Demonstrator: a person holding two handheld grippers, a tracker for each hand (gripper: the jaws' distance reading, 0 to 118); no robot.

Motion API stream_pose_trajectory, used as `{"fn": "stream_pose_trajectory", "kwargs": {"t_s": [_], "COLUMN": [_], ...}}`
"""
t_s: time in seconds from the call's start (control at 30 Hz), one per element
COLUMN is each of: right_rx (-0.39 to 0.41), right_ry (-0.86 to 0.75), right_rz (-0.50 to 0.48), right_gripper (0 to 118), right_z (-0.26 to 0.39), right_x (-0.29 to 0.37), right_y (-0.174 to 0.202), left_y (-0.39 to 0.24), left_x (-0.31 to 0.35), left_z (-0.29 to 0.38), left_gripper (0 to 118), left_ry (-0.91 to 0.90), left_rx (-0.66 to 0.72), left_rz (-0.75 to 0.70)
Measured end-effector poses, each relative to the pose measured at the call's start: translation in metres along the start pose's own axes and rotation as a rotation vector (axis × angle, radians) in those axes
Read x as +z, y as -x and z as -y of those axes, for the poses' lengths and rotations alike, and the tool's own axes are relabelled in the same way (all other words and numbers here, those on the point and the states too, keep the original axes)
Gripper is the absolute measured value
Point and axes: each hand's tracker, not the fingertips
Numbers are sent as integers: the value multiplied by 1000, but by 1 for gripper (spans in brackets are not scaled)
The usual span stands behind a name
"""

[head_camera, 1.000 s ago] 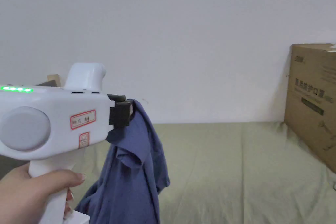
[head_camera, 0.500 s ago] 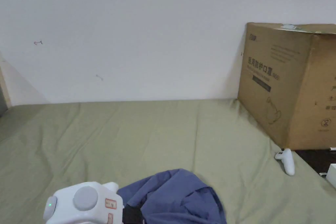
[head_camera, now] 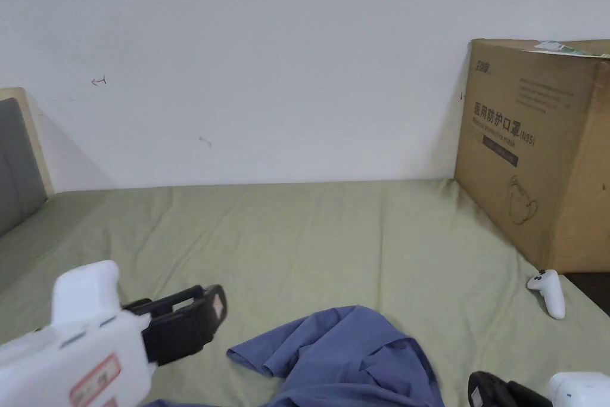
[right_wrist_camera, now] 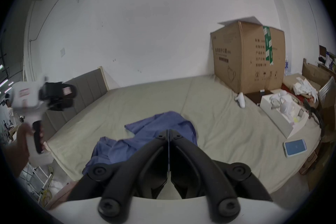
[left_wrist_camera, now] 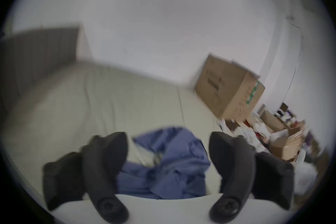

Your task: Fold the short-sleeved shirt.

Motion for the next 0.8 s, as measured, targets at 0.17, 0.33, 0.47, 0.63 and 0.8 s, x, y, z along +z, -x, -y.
{"fn": "stream_pose_trajectory", "kwargs": {"t_s": [0.17,0.33,0.47,0.63,0.8], "right_rx": [4,15,-2,34,73], "right_ry": [-180,-277,-261,-261,-175], "right_rz": [39,117,98,98,49], "right_gripper": [0,0,0,0,0], "right_z": [0,3,-1,-4,-6], "right_x": [12,26,28,28,19], "right_y": [16,27,26,28,24], "left_y": [-20,-26,-21,-11,50], "left_x": [67,92,91,89,0], "left_z": [44,70,68,54,-14], "left_gripper": [0,0,0,0,0], "left_ry": [-191,-316,-273,-270,241], "left_rx": [-147,-165,-162,-70,53], "left_rz": [-139,-304,-279,-272,-204]}}
